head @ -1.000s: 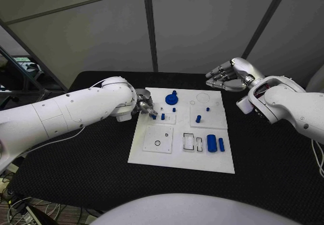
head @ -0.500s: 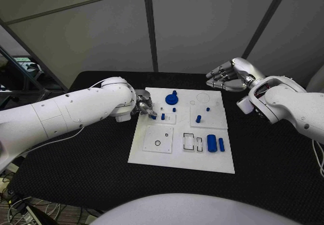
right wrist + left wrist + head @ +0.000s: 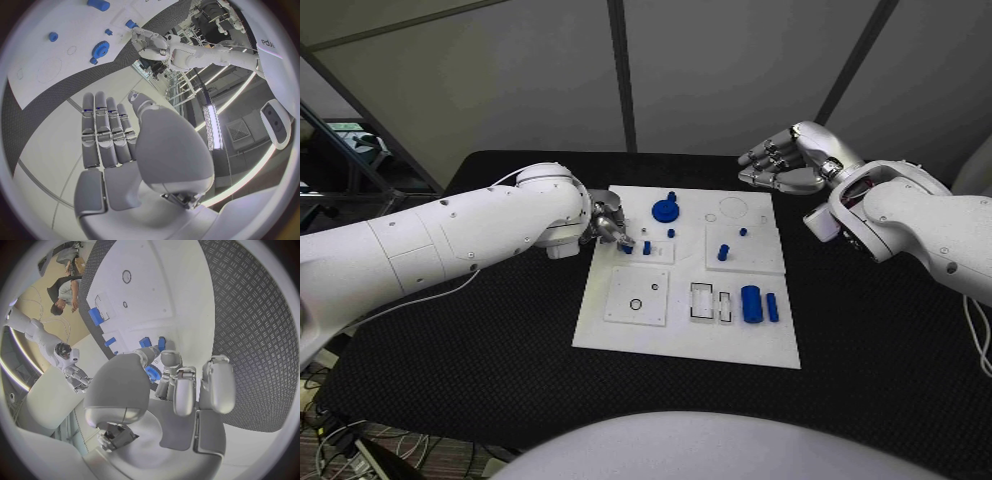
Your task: Assemble the parts on the task board
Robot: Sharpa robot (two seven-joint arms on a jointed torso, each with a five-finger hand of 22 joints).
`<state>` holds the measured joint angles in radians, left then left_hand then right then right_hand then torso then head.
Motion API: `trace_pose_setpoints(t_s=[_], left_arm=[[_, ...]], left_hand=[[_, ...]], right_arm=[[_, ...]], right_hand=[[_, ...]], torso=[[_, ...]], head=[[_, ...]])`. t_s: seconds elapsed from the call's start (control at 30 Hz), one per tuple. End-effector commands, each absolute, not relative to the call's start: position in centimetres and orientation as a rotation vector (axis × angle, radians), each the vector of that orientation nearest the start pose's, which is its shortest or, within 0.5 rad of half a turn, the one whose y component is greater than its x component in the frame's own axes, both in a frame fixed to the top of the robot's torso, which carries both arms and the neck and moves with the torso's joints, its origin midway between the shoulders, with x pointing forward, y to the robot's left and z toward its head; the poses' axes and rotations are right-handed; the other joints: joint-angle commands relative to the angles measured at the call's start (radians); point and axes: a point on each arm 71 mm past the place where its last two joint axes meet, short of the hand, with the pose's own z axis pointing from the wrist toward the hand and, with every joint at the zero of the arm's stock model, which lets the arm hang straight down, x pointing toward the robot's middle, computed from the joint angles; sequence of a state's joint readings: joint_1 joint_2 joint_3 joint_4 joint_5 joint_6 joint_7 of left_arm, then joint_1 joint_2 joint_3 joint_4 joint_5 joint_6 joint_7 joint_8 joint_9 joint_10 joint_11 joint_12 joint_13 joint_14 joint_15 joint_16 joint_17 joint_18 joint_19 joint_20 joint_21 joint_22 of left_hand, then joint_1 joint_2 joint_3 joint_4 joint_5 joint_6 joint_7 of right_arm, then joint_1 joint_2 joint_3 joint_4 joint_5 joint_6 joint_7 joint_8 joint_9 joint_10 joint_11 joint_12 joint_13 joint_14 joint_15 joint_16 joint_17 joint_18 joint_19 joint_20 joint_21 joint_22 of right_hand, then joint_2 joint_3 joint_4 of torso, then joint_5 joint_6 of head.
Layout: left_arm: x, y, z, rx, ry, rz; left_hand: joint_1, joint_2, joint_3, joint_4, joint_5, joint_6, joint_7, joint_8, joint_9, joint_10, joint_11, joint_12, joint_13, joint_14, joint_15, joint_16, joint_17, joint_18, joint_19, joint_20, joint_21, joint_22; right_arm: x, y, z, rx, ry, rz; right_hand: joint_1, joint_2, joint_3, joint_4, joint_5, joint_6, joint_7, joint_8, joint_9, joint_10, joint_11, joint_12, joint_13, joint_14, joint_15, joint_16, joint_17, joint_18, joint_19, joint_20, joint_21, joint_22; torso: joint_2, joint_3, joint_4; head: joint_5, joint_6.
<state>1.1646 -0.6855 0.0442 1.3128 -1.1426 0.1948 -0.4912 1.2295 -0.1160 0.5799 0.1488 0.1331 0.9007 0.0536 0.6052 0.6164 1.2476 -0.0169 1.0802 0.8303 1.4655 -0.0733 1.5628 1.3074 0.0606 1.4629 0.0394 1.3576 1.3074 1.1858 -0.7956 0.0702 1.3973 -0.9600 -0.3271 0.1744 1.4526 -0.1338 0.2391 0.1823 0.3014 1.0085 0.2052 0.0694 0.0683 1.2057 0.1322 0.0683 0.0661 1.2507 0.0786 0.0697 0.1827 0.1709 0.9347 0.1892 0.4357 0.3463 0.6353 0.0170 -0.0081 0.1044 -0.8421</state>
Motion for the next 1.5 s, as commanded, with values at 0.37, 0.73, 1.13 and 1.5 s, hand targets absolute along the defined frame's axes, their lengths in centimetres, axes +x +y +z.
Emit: trace_pose_setpoints(t_s=[0.37, 0.73, 1.13, 1.5], left_arm=[[51.37, 19.77, -23.84, -0.176, 2.359, -0.376], [51.67, 19.79, -23.83, -0.196, 2.345, -0.367], [51.78, 19.82, -23.89, -0.197, 2.351, -0.357], [51.98, 20.21, -23.71, -0.232, 2.314, -0.354]], left_hand=[[-0.106, -0.013, -0.013, -0.067, 0.0, 0.063, -0.029, 0.008, 0.009, 0.047, -0.025, 0.04, 0.048, 0.101, -0.021, -0.003, 0.248, -0.011, 0.032, -0.022, 0.014, 0.102], [-0.135, 0.002, -0.095, -0.033, 0.0, 0.075, -0.029, -0.003, 0.009, 0.046, -0.025, 0.04, 0.052, 0.1, -0.023, -0.004, 0.247, -0.012, 0.035, -0.024, 0.017, 0.108], [-0.155, 0.015, -0.174, 0.002, -0.001, 0.085, -0.029, -0.008, 0.012, 0.05, -0.025, 0.047, 0.064, 0.101, -0.023, -0.002, 0.25, -0.015, 0.041, -0.025, 0.028, 0.12], [-0.204, 0.019, -0.334, 0.09, -0.003, 0.092, -0.028, -0.013, 0.018, 0.052, -0.024, 0.051, 0.072, 0.102, -0.023, 0.0, 0.253, -0.016, 0.044, -0.025, 0.032, 0.127]], right_arm=[[51.71, -21.03, -15.14, 0.231, 1.542, 1.055], [51.71, -20.92, -15.14, 0.23, 1.541, 1.057], [51.72, -20.91, -15.15, 0.231, 1.543, 1.056], [51.74, -21.01, -15.16, 0.232, 1.542, 1.054]], right_hand=[[-0.003, 0.009, -0.003, -0.003, 0.004, -0.009, -0.001, -0.002, 0.0, -0.008, 0.002, -0.002, 0.0, 0.001, 0.006, -0.005, -0.002, 0.011, 0.003, 0.003, -0.009, -0.003], [-0.005, 0.008, -0.004, -0.002, 0.004, -0.009, -0.001, -0.002, 0.0, -0.008, 0.002, -0.002, 0.0, 0.001, 0.006, -0.005, -0.002, 0.011, 0.003, 0.003, -0.01, -0.004], [-0.01, 0.007, -0.007, 0.0, 0.004, -0.009, -0.001, -0.002, 0.0, -0.009, 0.003, -0.002, 0.0, 0.0, 0.007, -0.005, -0.004, 0.011, 0.004, 0.004, -0.014, -0.006], [-0.016, 0.008, -0.01, 0.004, 0.004, -0.01, 0.0, -0.002, 0.0, -0.01, 0.003, -0.002, 0.0, -0.001, 0.008, -0.005, -0.005, 0.01, 0.006, 0.005, -0.017, -0.009]], torso=[[-0.001, 0.0008, 0.0009], [0.0, -0.0005, 0.0001], [-0.001, 0.0001, 0.0001], [-0.002, -0.0009, 0.0012]], head=[[-0.005, -0.003], [-0.005, -0.005], [-0.008, -0.006], [-0.011, -0.006]])
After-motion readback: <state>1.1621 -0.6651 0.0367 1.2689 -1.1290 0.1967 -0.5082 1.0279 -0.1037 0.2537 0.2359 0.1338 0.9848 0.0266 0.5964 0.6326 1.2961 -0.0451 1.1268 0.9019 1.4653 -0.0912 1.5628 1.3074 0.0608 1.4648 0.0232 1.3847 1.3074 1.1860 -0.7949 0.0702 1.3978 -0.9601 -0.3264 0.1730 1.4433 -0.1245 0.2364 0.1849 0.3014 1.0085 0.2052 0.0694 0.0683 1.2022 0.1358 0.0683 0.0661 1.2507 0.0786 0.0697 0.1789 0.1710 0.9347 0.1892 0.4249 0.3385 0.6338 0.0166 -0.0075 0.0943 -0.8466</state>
